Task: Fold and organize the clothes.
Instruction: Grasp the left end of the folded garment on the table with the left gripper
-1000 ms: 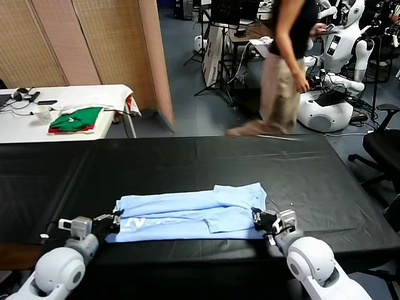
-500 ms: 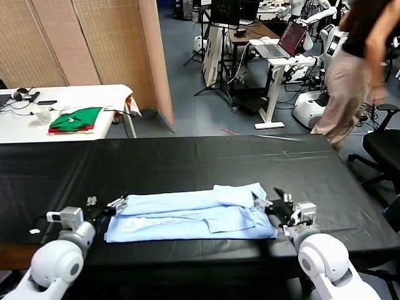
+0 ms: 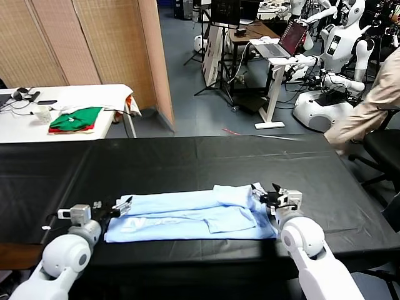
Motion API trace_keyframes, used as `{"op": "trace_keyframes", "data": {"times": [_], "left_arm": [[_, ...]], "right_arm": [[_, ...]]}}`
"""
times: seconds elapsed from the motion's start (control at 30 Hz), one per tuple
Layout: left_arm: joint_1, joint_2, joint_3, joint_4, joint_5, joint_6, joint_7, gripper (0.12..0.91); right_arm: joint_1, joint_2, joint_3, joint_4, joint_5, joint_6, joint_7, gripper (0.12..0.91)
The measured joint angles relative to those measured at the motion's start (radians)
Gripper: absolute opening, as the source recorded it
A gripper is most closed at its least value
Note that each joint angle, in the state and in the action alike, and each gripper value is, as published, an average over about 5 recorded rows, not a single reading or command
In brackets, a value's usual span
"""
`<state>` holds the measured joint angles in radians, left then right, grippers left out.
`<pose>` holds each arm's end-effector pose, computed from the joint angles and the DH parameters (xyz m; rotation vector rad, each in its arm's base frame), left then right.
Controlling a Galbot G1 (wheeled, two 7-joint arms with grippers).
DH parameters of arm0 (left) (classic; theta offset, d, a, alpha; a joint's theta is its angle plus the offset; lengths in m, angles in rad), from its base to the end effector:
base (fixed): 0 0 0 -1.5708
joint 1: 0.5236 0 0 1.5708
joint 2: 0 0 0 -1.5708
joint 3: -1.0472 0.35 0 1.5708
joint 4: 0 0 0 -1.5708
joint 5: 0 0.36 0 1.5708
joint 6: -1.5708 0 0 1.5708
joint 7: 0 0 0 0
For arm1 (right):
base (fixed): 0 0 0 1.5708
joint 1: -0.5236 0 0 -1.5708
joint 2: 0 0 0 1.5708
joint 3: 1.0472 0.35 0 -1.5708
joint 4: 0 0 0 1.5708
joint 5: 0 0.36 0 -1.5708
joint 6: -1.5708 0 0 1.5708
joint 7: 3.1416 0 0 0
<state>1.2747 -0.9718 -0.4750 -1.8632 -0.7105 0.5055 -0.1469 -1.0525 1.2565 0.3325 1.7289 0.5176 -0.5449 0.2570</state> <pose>0.2874 0.1250 -0.2850 -0.1197 -2.6077 0.0649 0.3474 -0.0265 -0.3017 0.0527 -2.6475 -0.1143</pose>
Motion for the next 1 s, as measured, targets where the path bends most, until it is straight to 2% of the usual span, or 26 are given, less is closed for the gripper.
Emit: {"op": "trace_keyframes", "data": {"times": [0.1,0.23,0.33,0.4,0.5,0.6,0.7,0.77,0.87,0.93,1.0], "left_arm": [[-0.01,-0.009,0.013,0.008,0.051,-0.027,0.017,0.158],[-0.037,-0.02,0.036,0.034,0.149,-0.074,0.03,0.16],[-0.061,-0.025,0.051,0.051,0.178,-0.082,0.03,0.161],[-0.07,-0.026,0.054,0.055,0.184,-0.082,0.03,0.161],[-0.068,-0.024,0.051,0.048,0.192,-0.081,0.029,0.172],[-0.057,-0.018,0.04,0.036,0.197,-0.081,0.028,0.282],[-0.042,-0.01,0.023,0.02,0.195,-0.081,0.025,0.463],[-0.027,-0.003,0.008,0.005,0.19,-0.08,0.025,0.596],[0.004,0.002,-0.021,-0.026,0.183,-0.08,0.03,0.778],[0.032,-0.004,-0.044,-0.046,0.184,-0.084,0.037,0.86],[0.063,-0.016,-0.066,-0.057,0.184,-0.091,0.044,0.893]], "right_arm": [[-0.013,0.007,0.006,0.011,-0.022,0.018,0.007,0.149],[-0.032,0.022,0.017,0.028,-0.061,0.05,0.019,0.149],[-0.038,0.031,0.021,0.031,-0.074,0.059,0.008,0.165],[-0.038,0.03,0.022,0.029,-0.072,0.056,-0.016,0.231],[-0.034,0.018,0.027,0.029,-0.066,0.05,-0.066,0.409],[-0.037,-0.001,0.039,0.04,-0.055,0.05,-0.115,0.598],[-0.05,-0.025,0.054,0.067,-0.043,0.051,-0.137,0.779],[-0.065,-0.041,0.064,0.096,-0.037,0.051,-0.138,0.861],[-0.096,-0.061,0.081,0.151,-0.03,0.051,-0.137,0.902],[-0.126,-0.067,0.095,0.193,-0.027,0.053,-0.138,0.906],[-0.159,-0.068,0.112,0.233,-0.027,0.056,-0.14,0.907]]}}
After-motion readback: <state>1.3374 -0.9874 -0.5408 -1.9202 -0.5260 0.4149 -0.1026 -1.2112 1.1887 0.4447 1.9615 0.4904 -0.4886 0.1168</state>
